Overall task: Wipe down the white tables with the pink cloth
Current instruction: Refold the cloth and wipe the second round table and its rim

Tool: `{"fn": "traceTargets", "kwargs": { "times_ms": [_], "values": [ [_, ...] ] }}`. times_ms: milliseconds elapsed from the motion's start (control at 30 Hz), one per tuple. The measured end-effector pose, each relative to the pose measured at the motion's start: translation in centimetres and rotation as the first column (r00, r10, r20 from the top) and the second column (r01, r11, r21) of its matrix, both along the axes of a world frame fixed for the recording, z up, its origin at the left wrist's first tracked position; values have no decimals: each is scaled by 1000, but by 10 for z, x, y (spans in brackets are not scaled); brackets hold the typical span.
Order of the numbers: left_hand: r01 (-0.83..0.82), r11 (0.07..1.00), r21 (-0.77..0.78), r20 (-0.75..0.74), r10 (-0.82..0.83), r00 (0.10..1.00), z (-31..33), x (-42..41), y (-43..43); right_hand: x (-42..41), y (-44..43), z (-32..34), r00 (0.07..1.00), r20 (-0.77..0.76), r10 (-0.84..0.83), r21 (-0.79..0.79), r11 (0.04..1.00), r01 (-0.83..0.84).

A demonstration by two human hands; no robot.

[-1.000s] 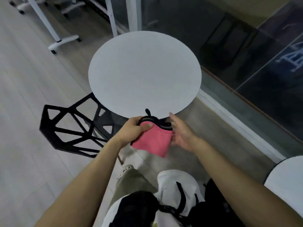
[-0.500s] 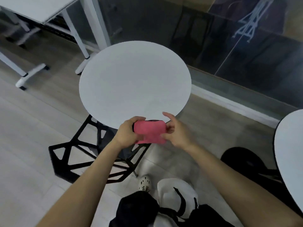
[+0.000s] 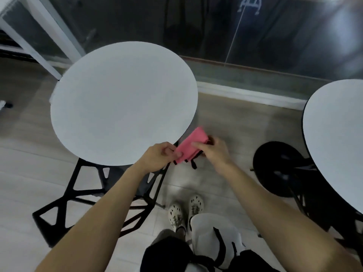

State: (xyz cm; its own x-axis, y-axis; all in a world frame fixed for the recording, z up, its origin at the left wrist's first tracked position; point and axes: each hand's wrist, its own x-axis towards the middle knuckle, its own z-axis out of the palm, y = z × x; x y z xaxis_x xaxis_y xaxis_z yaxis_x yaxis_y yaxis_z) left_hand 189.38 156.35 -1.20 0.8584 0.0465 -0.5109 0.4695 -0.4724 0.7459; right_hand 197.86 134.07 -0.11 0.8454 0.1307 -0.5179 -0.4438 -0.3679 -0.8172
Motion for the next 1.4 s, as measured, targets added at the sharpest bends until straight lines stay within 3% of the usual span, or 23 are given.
{"fn": "traceTargets", "kwargs": {
  "times_ms": [67,167,233,300,467,600,733,900,1000,1167,1300,1400],
  "values": [
    [103,973,207,-52,-94,994,-16,-1,8,5,-10,-15,999,29,-44,-115,992,47],
    [259,766,589,-38,-293,955,-38,1,31,7,-11,-49,997,23,77,-242,968,-69],
    [225,625,747,51,-391,919,-53,7,49,9,-5,-73,986,36,161,-328,934,-141],
    [154,559,815,155,-466,871,-69,16,60,7,2,-92,977,22,212,-353,916,-191],
    [200,498,844,262,-708,656,-98,42,71,-4,19,-117,989,-26,143,-366,920,-143],
    [260,499,827,262,-750,607,-114,48,70,-7,35,-130,999,-47,15,-387,922,-32],
    [299,486,821,271,-794,545,-136,39,88,-10,61,-145,991,9,-131,-303,944,128],
    [295,461,837,283,-826,488,-159,29,112,-28,110,-165,978,133,-159,-42,985,166],
    [279,486,828,324,-821,471,-165,32,115,-46,125,-180,944,139,-300,156,948,278],
    [257,515,818,368,-811,455,-170,35,120,-55,142,-192,853,197,-484,224,869,441],
    [262,518,814,371,-811,452,-170,35,119,-48,150,-187,820,111,-562,305,805,510],
    [259,517,816,368,-809,458,-168,35,119,-47,133,-180,791,179,-585,266,803,534]
  ]
}}
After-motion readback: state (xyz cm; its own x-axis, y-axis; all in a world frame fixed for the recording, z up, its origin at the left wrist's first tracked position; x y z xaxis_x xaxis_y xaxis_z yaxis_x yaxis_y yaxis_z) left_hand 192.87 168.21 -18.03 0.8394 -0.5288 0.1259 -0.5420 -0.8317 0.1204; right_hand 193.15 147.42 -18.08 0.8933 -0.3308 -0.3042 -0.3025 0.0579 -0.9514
